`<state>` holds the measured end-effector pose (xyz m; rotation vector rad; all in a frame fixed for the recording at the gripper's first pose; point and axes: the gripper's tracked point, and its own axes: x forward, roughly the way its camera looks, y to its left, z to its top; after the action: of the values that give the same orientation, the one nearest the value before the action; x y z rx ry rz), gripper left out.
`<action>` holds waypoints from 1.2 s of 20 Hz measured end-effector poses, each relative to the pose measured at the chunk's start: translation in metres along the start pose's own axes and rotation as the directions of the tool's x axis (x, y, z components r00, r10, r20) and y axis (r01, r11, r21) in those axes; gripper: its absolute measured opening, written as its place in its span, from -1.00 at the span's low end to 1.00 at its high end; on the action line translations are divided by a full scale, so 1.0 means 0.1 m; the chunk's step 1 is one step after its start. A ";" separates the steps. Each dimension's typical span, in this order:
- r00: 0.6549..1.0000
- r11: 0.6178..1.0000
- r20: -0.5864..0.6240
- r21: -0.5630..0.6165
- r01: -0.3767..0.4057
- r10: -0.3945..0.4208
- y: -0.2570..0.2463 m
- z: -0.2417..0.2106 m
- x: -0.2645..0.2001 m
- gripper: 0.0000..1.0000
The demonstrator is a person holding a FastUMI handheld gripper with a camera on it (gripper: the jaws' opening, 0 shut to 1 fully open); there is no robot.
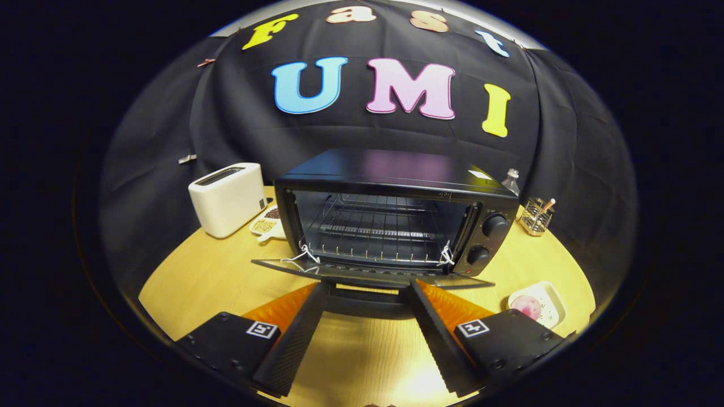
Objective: Open the toaster oven, put the food inside, and close the toaster oven door.
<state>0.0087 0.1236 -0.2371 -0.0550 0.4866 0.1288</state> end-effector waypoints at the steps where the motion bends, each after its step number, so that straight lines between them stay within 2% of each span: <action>1: 1.000 1.000 -0.009 -0.016 -0.009 0.009 0.02 -0.09 -0.03 1.00; 5: 0.994 0.999 -0.103 0.014 -0.040 0.041 0.02 -0.48 0.00 0.97; 11: 0.991 0.998 -0.118 0.035 -0.053 0.057 -0.10 -0.50 -0.21 0.97; 15: 0.991 0.996 -0.131 0.081 -0.021 0.032 -0.56 -0.37 -0.53 0.97; 19: 0.987 0.994 -0.155 0.109 -0.030 0.047 -1.07 -0.15 -0.64 0.98; 24: 0.980 0.986 -0.194 0.168 -0.004 0.037 -1.89 -0.02 -0.81 0.96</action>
<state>-0.0376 -0.0723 -0.1970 0.1024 0.6940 0.1033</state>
